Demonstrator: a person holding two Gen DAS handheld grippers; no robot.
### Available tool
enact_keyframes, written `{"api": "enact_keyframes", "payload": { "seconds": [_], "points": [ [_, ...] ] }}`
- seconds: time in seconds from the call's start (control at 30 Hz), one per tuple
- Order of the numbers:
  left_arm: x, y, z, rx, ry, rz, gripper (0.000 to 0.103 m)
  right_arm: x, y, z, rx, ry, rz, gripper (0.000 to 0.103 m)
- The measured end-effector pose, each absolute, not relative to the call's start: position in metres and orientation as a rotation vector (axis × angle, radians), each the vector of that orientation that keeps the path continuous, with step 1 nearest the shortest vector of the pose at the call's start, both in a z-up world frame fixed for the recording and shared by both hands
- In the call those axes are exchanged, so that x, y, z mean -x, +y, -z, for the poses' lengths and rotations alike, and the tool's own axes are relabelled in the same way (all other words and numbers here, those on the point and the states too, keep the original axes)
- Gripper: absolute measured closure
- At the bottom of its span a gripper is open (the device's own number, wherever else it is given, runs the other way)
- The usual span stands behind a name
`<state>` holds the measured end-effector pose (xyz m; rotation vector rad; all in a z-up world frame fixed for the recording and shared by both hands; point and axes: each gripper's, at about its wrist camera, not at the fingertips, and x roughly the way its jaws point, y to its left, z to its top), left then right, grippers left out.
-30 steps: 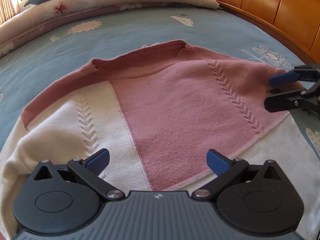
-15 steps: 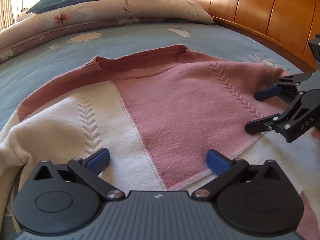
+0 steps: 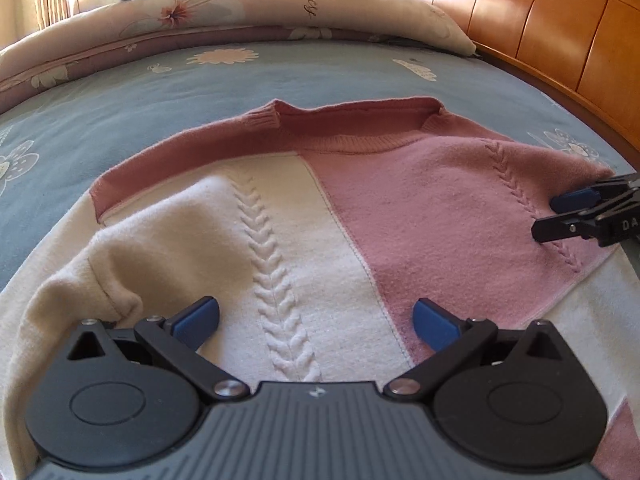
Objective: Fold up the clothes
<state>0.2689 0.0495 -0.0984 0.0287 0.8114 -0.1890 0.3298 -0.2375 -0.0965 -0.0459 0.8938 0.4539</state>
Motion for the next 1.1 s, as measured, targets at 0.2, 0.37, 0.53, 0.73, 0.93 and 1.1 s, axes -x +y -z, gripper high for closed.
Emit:
{"api": "enact_keyframes", "payload": {
  "seconds": [0.2,0.37,0.53,0.73,0.93,1.1],
  "points": [
    [-0.27,0.051,0.098,-0.026,0.81,0.193,0.001,-0.315,-0.244,0.046,0.067,0.866,-0.551,0.031],
    [-0.27,0.051,0.099,-0.03,0.809,0.188,0.001,-0.332,-0.27,-0.02,0.204,0.74,-0.483,0.043],
    [-0.27,0.05,0.099,-0.034,0.805,0.189,0.001,-0.393,-0.298,-0.013,0.317,0.781,-0.404,0.045],
    [-0.271,0.05,0.1,-0.039,0.797,0.193,0.001,-0.429,-0.305,0.068,0.3,0.904,-0.486,0.045],
    [-0.271,0.05,0.102,-0.046,0.782,0.196,0.001,-0.427,-0.311,0.088,0.237,0.909,-0.532,0.063],
    [-0.27,0.05,0.103,-0.049,0.773,0.197,0.001,-0.414,-0.299,0.076,0.321,0.887,-0.523,0.087]
  ]
}}
